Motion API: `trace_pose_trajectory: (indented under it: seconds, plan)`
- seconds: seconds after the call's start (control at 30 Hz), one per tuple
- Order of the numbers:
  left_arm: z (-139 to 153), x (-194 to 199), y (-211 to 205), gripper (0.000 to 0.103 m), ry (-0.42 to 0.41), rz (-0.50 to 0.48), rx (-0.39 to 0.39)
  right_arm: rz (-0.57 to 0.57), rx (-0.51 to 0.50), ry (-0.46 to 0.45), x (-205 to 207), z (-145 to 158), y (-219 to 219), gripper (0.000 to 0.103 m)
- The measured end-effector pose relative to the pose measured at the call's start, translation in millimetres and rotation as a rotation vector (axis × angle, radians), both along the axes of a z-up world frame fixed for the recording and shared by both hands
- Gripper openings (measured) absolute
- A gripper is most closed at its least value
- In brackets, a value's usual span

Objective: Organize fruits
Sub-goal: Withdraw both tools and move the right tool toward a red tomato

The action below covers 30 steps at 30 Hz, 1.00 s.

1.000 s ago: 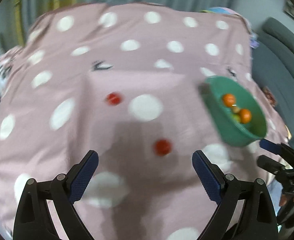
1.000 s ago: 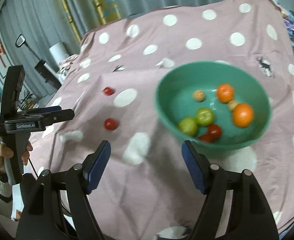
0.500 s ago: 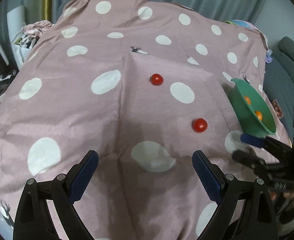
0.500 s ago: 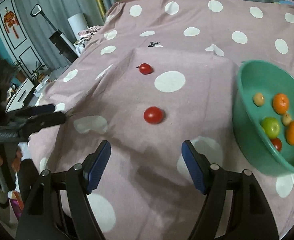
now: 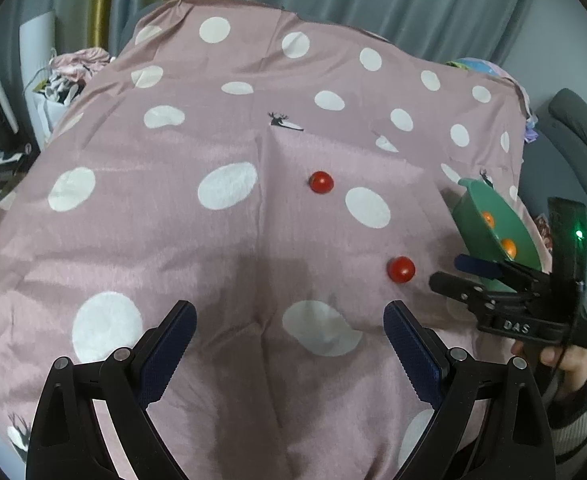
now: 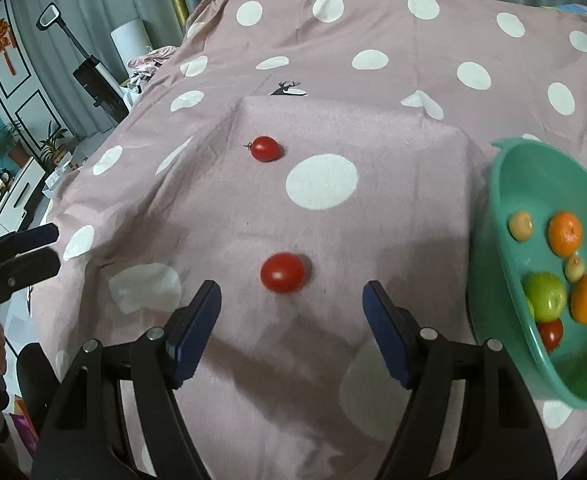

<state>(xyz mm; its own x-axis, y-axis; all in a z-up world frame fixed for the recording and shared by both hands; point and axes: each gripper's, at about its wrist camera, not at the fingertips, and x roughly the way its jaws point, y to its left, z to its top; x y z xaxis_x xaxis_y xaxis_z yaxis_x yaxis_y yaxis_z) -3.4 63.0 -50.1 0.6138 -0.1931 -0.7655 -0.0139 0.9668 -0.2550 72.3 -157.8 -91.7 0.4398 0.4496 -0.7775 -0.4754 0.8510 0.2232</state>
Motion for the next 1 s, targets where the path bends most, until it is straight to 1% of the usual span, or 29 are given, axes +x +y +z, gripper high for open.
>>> trace_pose_trajectory:
  seconds: [0.13, 0.27, 0.37, 0.5, 0.6, 0.8, 1.0]
  plan:
    - [-1.1, 3.1, 1.9, 0.094, 0.0, -0.003, 0.0, 0.005, 0.008, 0.003, 3.8, -0.7, 6.1, 0.074]
    - [-4.4, 11.7, 3.4, 0.094, 0.005, -0.014, -0.011, 0.004, -0.022, 0.004, 7.7, -5.2, 11.2, 0.074]
    - [-6.0, 19.0, 2.3, 0.094, 0.008, -0.026, -0.015, -0.005, -0.025, 0.009, 10.1, -7.1, 9.7, 0.074]
    - [-7.4, 28.5, -1.8, 0.094, 0.014, -0.033, -0.009, -0.006, -0.043, 0.014, 12.1, -11.8, 8.4, 0.074]
    - [-6.6, 30.8, -4.3, 0.094, 0.008, -0.044, -0.021, 0.007, -0.06, 0.018, 14.5, -16.2, 11.2, 0.074]
    - [-8.7, 36.8, -4.8, 0.094, 0.02, -0.051, -0.024, 0.028, -0.064, 0.014, 15.3, -19.3, 15.7, 0.073]
    - [-5.2, 41.2, 2.9, 0.094, 0.0, -0.043, -0.034, 0.021, -0.078, 0.023, 15.3, -20.8, 14.6, 0.071]
